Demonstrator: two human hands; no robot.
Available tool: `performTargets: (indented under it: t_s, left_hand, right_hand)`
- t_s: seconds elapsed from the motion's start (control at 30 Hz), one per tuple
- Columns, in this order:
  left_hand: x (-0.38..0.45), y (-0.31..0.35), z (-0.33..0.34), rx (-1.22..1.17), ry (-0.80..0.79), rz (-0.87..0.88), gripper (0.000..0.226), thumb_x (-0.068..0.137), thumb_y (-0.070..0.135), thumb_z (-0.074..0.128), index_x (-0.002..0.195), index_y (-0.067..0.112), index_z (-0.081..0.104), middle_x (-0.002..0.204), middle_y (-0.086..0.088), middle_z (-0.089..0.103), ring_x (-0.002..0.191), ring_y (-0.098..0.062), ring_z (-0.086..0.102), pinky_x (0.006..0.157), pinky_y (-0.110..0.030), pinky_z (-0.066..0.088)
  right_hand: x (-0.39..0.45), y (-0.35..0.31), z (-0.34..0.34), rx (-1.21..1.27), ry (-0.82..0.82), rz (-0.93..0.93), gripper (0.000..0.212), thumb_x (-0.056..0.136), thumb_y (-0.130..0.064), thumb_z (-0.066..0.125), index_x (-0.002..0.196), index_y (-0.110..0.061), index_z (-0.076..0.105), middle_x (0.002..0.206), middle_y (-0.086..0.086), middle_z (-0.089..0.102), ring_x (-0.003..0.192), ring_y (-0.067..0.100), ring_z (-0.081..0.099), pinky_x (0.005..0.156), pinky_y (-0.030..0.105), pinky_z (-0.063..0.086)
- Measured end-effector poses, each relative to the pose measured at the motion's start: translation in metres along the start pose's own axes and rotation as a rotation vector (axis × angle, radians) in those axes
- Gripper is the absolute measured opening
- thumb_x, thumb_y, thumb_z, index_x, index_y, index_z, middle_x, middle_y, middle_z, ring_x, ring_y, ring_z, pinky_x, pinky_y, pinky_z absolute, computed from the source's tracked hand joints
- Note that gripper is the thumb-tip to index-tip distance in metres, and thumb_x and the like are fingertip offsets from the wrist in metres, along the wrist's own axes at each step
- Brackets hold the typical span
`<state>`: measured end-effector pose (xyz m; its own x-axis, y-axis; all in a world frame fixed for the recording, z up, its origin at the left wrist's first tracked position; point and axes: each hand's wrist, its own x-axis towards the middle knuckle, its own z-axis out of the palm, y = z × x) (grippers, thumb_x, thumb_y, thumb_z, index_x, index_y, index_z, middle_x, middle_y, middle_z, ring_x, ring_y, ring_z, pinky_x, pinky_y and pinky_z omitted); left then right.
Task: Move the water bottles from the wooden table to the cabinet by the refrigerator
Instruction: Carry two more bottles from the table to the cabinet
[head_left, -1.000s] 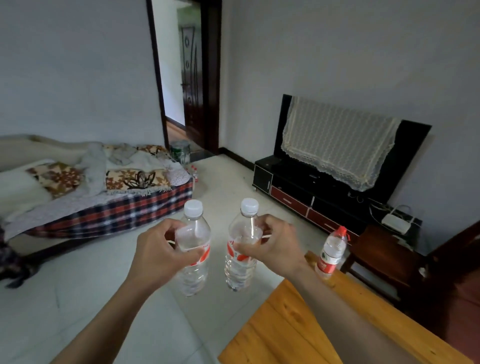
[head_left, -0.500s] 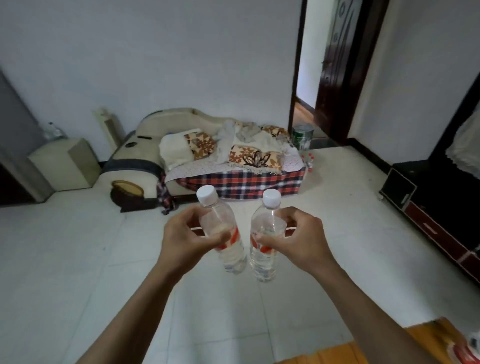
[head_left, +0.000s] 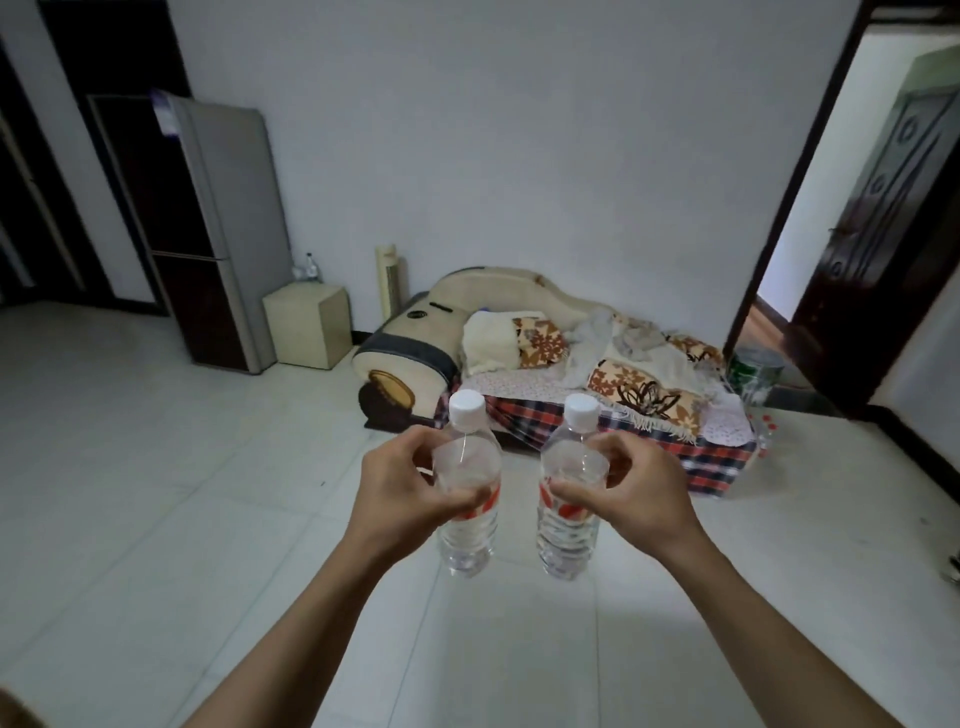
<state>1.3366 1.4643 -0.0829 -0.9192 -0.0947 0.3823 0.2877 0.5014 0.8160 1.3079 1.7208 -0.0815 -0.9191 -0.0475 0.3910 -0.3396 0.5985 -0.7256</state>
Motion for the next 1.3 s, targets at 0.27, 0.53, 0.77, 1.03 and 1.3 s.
performTargets:
  t_s: [0.27,0.53,0.77,1.03,1.3]
  left_hand:
    - [-0.01,-0.042,-0.071,0.004,0.144,-0.045,0.051,0.051,0.047,0.086,0.094,0.027,0.066,0.089,0.011,0.068,0.083,-0.007,0.066,0.07,-0.027,0.061]
    - [-0.016,-0.072,-0.108,0.081,0.269,-0.131,0.052,0.057,0.03,0.094,0.1,0.021,0.067,0.09,0.009,0.069,0.082,-0.011,0.068,0.07,-0.024,0.06]
    - [-0.004,-0.076,-0.103,0.142,0.343,-0.158,0.049,0.055,0.029,0.095,0.095,0.023,0.068,0.086,0.01,0.07,0.077,-0.01,0.069,0.063,-0.02,0.059]
    - [0.064,-0.069,-0.053,0.176,0.42,-0.213,0.049,0.055,0.026,0.094,0.096,0.02,0.069,0.087,0.006,0.072,0.076,-0.013,0.07,0.068,-0.032,0.063]
    - [0.119,-0.062,-0.019,0.068,0.565,-0.199,0.055,0.049,0.044,0.091,0.094,0.022,0.07,0.088,0.005,0.074,0.076,-0.017,0.073,0.066,-0.035,0.064]
  right_hand:
    - [0.019,-0.042,0.066,0.03,-0.127,-0.076,0.044,0.055,-0.054,0.089,0.086,-0.034,0.066,0.084,-0.017,0.07,0.078,-0.005,0.065,0.061,0.016,0.054]
    - [0.039,-0.065,0.102,0.103,-0.247,-0.151,0.049,0.057,-0.057,0.087,0.091,-0.028,0.067,0.087,-0.009,0.07,0.08,0.007,0.067,0.068,0.03,0.061]
    - [0.074,-0.059,0.108,0.145,-0.297,-0.199,0.052,0.056,-0.062,0.084,0.093,-0.029,0.067,0.088,-0.012,0.07,0.08,0.005,0.067,0.069,0.032,0.061]
    - [0.126,-0.005,0.094,0.193,-0.291,-0.204,0.056,0.055,-0.062,0.083,0.097,-0.028,0.068,0.089,-0.015,0.07,0.083,0.002,0.066,0.07,0.027,0.06]
    - [0.19,0.03,0.084,0.197,-0.31,-0.21,0.059,0.057,-0.058,0.086,0.101,-0.023,0.068,0.092,-0.011,0.07,0.083,0.006,0.067,0.07,0.029,0.061]
